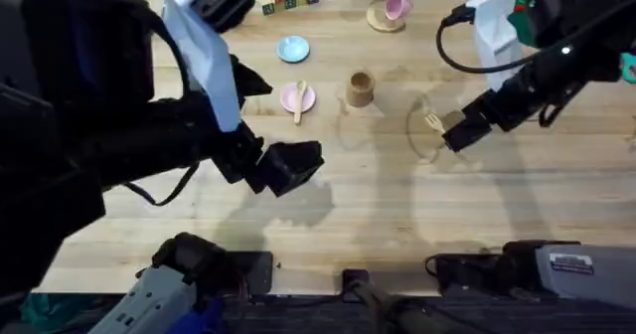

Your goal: Pick up a utensil and set it on the pink plate, then put the other utensil in the container.

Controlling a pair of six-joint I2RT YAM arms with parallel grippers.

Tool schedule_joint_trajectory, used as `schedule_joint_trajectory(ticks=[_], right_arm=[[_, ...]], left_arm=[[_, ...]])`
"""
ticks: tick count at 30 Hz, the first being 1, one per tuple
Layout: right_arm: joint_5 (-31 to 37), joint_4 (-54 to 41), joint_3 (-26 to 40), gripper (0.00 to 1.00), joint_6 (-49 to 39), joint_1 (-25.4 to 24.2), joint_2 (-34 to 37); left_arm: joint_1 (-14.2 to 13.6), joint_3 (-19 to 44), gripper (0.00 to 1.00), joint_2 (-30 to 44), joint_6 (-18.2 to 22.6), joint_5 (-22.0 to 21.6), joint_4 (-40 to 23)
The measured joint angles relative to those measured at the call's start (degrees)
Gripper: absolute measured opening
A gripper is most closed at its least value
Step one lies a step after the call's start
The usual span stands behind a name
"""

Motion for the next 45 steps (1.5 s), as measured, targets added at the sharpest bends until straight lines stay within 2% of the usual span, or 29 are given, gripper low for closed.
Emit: schedule_joint_trajectory(ticks=[2, 10, 15, 24, 45], right_arm=[[-0.14, 3.01, 0.0, 0.996, -0.15, 0.0, 1.83], [-0.15, 5.51, 0.0, 0.996, 0.53, 0.55, 5.17], [-0.13, 9.3, 0.0, 0.996, 2.06, 2.81, 7.75], [2.4, 9.89, 0.0, 0.996, 2.92, 6.05, 11.4], [3.4, 10.63, -0.11, 0.996, 5.28, 6.01, 12.6]], left_arm=[[0.0, 0.0, 0.995, 0.0, 0.0, 0.01, 0.0], [0.0, 0.0, 0.995, 0.0, 0.0, 0.01, 0.0], [0.0, 0.0, 0.995, -0.02, 0.0, 0.01, 0.0], [0.0, 0.0, 0.996, 0.0, 0.0, 0.0, 0.0], [0.0, 0.0, 0.995, 0.0, 0.0, 0.01, 0.0]])
